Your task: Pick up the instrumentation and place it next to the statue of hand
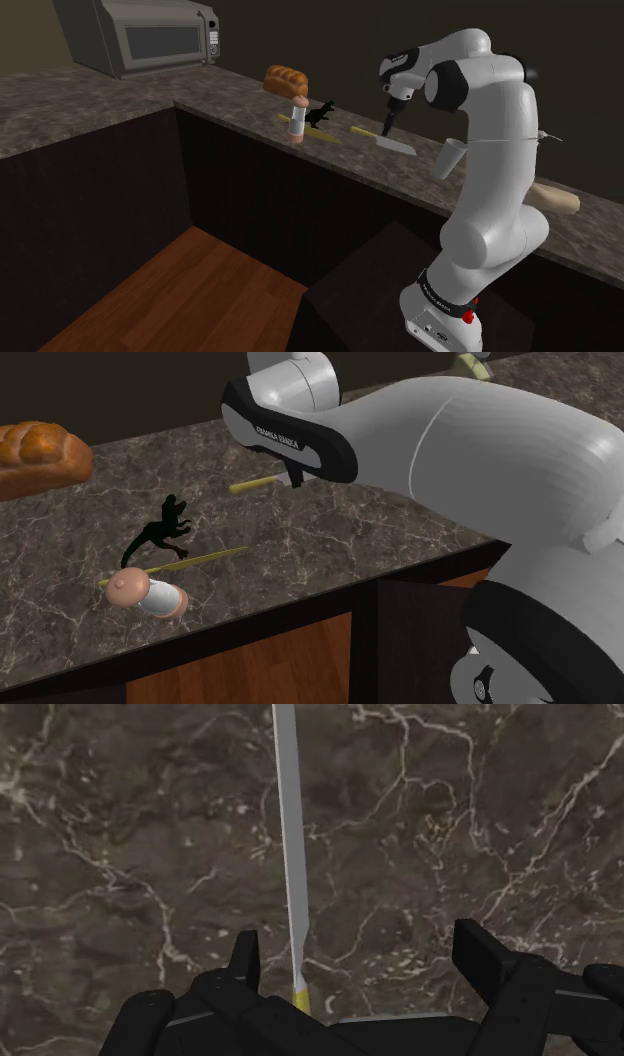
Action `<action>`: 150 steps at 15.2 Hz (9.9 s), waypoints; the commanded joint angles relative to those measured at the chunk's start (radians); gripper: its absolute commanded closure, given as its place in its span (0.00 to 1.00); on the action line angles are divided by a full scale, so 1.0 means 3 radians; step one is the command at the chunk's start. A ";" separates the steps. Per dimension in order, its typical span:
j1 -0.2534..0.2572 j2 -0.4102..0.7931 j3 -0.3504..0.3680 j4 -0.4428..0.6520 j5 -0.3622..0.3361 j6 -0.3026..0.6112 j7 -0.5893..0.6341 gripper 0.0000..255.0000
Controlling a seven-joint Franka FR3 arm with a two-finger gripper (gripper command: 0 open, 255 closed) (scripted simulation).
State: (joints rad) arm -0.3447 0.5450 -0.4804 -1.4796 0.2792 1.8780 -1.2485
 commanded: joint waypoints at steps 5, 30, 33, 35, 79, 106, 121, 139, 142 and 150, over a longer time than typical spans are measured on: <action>-0.0118 0.0292 0.0063 0.0200 0.0106 0.0065 -0.0088 0.00; -0.0107 0.0267 0.0058 0.0178 0.0099 0.0062 -0.0083 1.00; -0.0108 0.0223 0.0045 0.0247 0.0076 -0.0045 -0.0066 1.00; -0.0109 0.0198 0.0037 0.0298 0.0062 -0.0119 -0.0055 1.00; -0.0059 -0.1600 -0.0351 -0.0790 -0.0768 -0.0651 -0.0313 1.00; -0.0970 -0.3580 -0.0974 -0.2214 -0.2201 -0.0765 -0.1360 1.00; -0.1249 -0.3760 -0.1569 -0.2192 -0.2623 -0.0699 -0.2083 1.00; -0.1161 -0.3620 -0.2016 -0.2804 -0.2791 0.0105 -0.2018 1.00; -0.1119 -0.3566 -0.2120 -0.2886 -0.2812 0.0251 -0.2015 1.00; -0.0941 -0.3376 -0.2460 -0.3076 -0.2841 0.0663 -0.2024 1.00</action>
State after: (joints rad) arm -0.6380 -0.4778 -1.2023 -2.3972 -0.5739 2.0596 -1.8549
